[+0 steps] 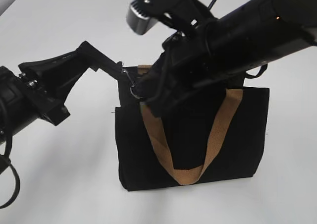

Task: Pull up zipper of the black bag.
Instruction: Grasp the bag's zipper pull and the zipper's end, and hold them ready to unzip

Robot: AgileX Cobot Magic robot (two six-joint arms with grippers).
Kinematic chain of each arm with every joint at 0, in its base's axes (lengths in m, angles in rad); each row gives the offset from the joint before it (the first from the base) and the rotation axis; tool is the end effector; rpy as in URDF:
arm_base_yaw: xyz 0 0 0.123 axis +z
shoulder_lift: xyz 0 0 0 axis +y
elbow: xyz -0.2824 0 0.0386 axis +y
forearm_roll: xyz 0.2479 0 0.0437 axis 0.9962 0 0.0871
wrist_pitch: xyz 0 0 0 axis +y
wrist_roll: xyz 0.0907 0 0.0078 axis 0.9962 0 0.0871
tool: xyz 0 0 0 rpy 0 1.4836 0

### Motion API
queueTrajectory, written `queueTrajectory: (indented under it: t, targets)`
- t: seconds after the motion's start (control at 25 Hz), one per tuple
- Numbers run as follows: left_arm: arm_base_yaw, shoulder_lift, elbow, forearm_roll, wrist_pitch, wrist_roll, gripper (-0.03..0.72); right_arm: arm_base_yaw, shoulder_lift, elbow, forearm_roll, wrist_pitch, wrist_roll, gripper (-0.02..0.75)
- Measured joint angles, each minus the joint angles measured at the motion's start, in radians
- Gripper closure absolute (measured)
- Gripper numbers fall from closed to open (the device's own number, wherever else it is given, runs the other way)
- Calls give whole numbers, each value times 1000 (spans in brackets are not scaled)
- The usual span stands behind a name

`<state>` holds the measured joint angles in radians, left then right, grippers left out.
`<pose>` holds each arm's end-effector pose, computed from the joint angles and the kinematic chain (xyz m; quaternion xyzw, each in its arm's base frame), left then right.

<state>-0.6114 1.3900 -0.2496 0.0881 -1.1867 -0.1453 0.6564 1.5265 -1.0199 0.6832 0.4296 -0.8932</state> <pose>0.1761 -0.1325 0.2125 0.1924 0.6303 -0.2912 0.6934 0.2448 0.2189 0.2641 -0.4483 0.7948 0.1971 0.3585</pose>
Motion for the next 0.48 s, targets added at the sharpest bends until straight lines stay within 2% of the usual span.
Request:
queueTrajectory:
  t: [0.48]
  targets:
    - [0,1,3,-28,101,0,685,-171,-60,-1,-14,147,47,738]
